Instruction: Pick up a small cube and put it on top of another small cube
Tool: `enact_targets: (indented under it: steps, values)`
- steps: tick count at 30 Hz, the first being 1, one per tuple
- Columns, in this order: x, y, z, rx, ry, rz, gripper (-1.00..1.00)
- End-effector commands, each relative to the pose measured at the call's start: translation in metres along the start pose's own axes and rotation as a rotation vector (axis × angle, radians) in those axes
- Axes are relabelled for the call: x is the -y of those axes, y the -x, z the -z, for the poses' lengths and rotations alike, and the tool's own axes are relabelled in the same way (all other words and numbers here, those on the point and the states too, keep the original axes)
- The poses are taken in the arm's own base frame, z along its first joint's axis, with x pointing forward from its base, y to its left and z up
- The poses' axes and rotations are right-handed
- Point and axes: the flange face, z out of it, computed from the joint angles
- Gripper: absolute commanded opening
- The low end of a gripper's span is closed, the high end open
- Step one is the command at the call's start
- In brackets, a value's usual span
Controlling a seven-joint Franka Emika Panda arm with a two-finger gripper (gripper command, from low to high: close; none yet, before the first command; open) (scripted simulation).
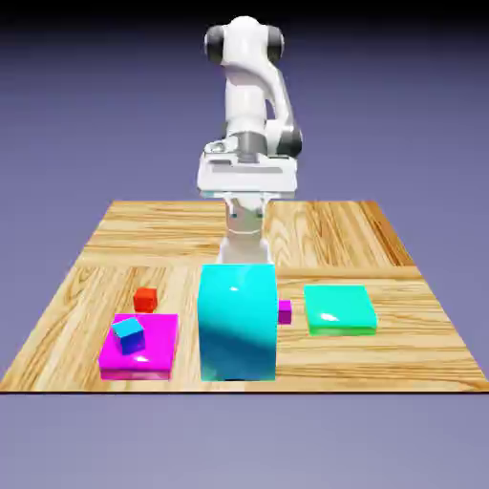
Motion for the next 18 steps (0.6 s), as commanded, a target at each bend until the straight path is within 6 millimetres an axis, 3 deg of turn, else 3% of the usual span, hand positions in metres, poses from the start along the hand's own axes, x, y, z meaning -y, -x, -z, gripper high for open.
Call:
enact_targets:
  steps: [1, 10, 18]
  values:
    - [-0.014, -0.006, -0.009, 0.005, 0.04, -0.063, 0.0]
    - [-0.161, -0.036, -0.066, 0.02, 0.381, -0.659, 0.0]
    - [-0.3, -0.023, -0.081, -0.006, 0.66, -1.221, 0.0]
